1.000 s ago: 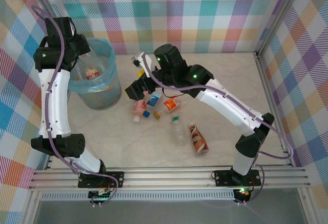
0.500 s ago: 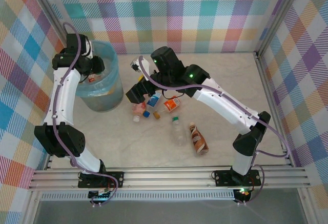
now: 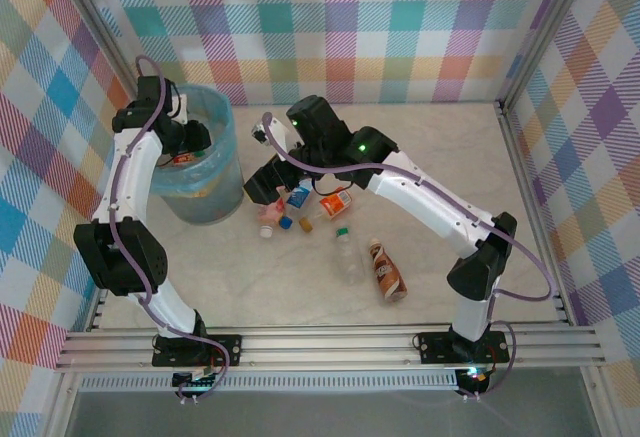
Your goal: Put the plastic bottles in the bin
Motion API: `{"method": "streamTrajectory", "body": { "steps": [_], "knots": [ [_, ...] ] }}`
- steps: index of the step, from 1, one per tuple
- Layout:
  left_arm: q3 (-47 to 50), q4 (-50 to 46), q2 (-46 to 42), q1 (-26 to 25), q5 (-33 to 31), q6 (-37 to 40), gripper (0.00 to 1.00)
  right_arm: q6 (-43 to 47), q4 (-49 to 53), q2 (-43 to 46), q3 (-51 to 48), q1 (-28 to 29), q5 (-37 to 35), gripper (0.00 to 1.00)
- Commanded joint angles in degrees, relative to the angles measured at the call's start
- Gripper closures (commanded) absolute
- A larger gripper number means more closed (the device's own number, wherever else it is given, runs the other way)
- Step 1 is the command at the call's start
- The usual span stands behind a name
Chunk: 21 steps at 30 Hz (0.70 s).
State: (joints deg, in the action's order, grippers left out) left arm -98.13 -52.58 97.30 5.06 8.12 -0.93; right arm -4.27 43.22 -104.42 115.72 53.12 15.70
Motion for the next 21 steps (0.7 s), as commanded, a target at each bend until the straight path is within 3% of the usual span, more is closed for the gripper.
{"method": "streamTrajectory", "body": {
  "steps": [1, 6, 14, 21],
  "knots": [
    [-1.23, -2.26, 0.83, 1.00, 1.33, 0.63, 0.53, -1.33, 0.81, -0.23, 1.43, 0.32, 0.49, 0.07],
    [-4.61, -2.45, -3.78, 1.00, 1.72, -0.75, 0.34, -1.12, 0.72, 0.23, 2.39, 0.31, 0.14, 0.07],
    [-10.41, -2.74, -13.38, 0.92, 4.42, -2.85, 0.25, -1.01, 2.53, 1.80, 2.95, 0.01, -6.16, 0.07],
    [0.10, 7.12, -28.40, -3.12, 14.25, 1.99, 0.14, -4.99, 5.34, 6.68, -6.45, -1.50, -15.44, 0.05]
  ]
}}
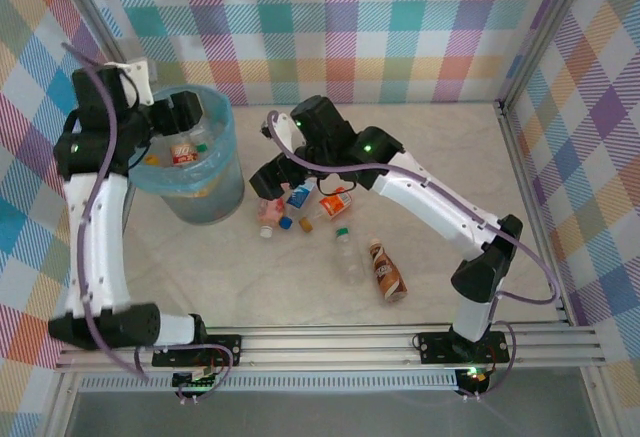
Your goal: Put the plastic bottles in the bin
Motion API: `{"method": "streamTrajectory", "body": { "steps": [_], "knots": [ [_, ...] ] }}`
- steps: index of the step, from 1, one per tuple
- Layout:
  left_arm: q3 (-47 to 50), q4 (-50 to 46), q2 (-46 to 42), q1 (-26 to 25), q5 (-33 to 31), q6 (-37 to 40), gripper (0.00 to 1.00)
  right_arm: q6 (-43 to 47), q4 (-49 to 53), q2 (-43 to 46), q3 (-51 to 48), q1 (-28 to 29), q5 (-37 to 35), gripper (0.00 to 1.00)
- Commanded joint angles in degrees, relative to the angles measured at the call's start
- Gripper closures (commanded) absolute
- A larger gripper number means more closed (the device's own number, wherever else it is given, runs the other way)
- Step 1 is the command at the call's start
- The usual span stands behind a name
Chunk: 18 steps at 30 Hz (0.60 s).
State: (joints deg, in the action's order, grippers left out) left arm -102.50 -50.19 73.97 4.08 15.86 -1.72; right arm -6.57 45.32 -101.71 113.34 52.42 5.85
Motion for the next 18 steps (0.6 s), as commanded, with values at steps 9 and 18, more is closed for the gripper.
{"method": "streamTrajectory", "body": {
  "steps": [9, 18],
  "knots": [
    [15.53, 8.25, -17.81, -14.42, 18.74, 14.59, 0.08, -13.05, 9.17, 16.48, -27.39, -3.42, -13.51, 0.04],
    [20.10, 8.80, -14.06, -31.65, 18.25, 14.43, 0.08, -25.06, 9.96, 30.97, -48.88, -4.35, -11.27, 0.10]
  ]
}}
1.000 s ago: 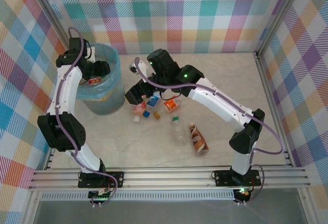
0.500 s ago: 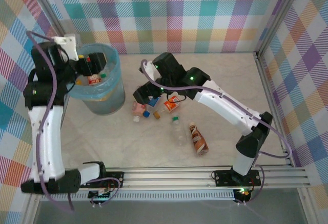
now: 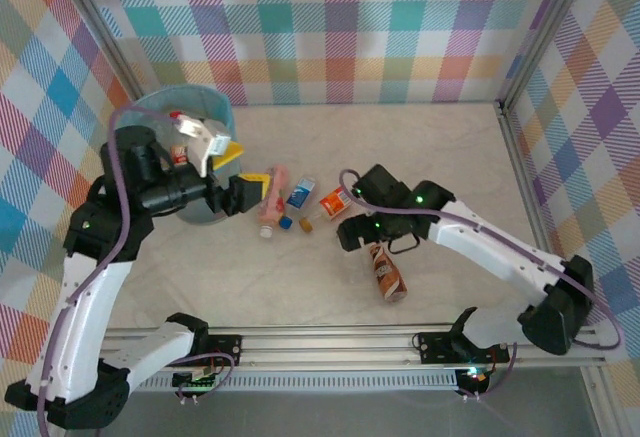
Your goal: Put the plastic bottles in the bin
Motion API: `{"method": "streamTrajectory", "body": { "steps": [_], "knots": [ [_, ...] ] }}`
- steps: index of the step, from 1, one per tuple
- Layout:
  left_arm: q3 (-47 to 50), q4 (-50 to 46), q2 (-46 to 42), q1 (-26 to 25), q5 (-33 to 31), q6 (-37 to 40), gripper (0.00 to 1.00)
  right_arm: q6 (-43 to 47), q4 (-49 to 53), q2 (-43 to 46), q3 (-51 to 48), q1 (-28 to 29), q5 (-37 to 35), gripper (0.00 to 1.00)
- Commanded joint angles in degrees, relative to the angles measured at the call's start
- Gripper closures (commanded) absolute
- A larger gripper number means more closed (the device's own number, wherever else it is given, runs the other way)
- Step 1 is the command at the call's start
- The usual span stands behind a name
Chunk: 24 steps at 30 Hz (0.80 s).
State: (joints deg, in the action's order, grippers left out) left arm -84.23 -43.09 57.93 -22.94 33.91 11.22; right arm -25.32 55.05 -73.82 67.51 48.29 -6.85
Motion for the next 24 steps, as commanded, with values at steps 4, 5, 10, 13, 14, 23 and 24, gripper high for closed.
{"method": "streamTrajectory", "body": {
  "steps": [4, 5, 10, 13, 14, 23, 24],
  "knots": [
    [7.13, 8.55, 5.57, -11.64, -4.53, -1.31, 0.09, -10.82, -4.20, 4.76, -8.32, -0.22, 5.48, 0.13],
    [9.37, 11.93, 6.27, -12.39, -6.51, -4.50, 0.09, -11.65, -5.68, 4.36, -9.19, -0.17, 6.30, 0.13],
    [15.04, 17.65, 10.81, -13.03, -16.67, -19.86, 0.11, -12.14, -9.07, -1.10, -9.08, -0.04, 6.39, 0.15],
    [15.47, 15.20, 13.61, -13.25, -18.73, -23.55, 0.12, -11.02, -10.38, -4.93, -7.70, -0.04, 5.73, 0.15],
    [16.09, 14.97, 14.07, -13.34, -19.57, -24.76, 0.12, -10.65, -11.10, -6.16, -7.27, -0.04, 5.78, 0.15],
    [23.69, 16.04, 13.57, -13.38, -25.77, -32.02, 0.11, -8.58, -13.62, -17.05, -2.79, 0.35, 7.18, 0.17],
    [24.03, 15.94, 13.49, -13.36, -25.89, -32.27, 0.11, -8.52, -13.70, -17.82, -2.44, 0.46, 7.28, 0.17]
  ]
}}
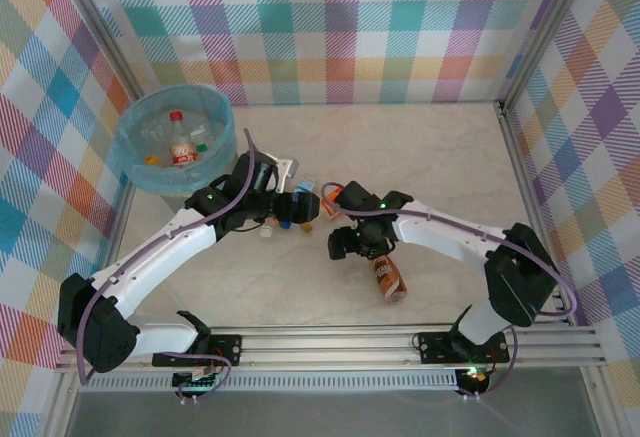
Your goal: Put the plastic bottles in the bin
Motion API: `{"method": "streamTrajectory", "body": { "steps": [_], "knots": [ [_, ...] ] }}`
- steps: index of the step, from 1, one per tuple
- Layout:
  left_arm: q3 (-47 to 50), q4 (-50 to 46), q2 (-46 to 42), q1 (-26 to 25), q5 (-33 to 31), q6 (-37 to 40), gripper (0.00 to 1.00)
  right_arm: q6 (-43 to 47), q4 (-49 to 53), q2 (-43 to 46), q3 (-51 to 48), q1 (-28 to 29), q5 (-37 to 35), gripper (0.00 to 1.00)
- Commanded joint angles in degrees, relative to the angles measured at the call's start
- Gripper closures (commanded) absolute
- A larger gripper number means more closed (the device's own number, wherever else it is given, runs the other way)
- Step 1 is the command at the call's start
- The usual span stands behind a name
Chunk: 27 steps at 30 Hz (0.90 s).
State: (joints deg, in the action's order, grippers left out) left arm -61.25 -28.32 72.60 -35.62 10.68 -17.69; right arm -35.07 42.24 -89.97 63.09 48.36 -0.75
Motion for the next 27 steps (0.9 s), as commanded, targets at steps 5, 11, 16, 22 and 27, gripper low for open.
{"method": "streamTrajectory", "body": {
  "steps": [5, 11, 16, 22, 27],
  "knots": [
    [2.16, -0.05, -1.49, -0.73, -4.23, -3.97, 0.11, 1.17, -1.45, -5.60, 2.69, 0.77, 1.37, 0.18],
    [2.41, -1.03, -2.45, -0.68, -6.00, -4.09, 0.10, 0.50, -1.72, -8.88, 2.89, 1.13, 1.02, 0.20],
    [2.06, -2.59, -2.91, -0.68, -8.44, -4.36, 0.10, 0.18, -1.62, -9.85, 2.92, 1.47, 0.85, 0.29],
    [-1.04, -5.91, -3.13, -0.68, -9.12, -4.46, 0.09, 0.43, 1.24, -6.14, 2.58, 1.99, 1.16, 0.42],
    [-7.01, -9.14, -2.94, -0.68, -5.06, -3.19, 0.10, 2.31, 2.67, 2.61, 0.15, 3.30, 4.04, 0.44]
  ]
}}
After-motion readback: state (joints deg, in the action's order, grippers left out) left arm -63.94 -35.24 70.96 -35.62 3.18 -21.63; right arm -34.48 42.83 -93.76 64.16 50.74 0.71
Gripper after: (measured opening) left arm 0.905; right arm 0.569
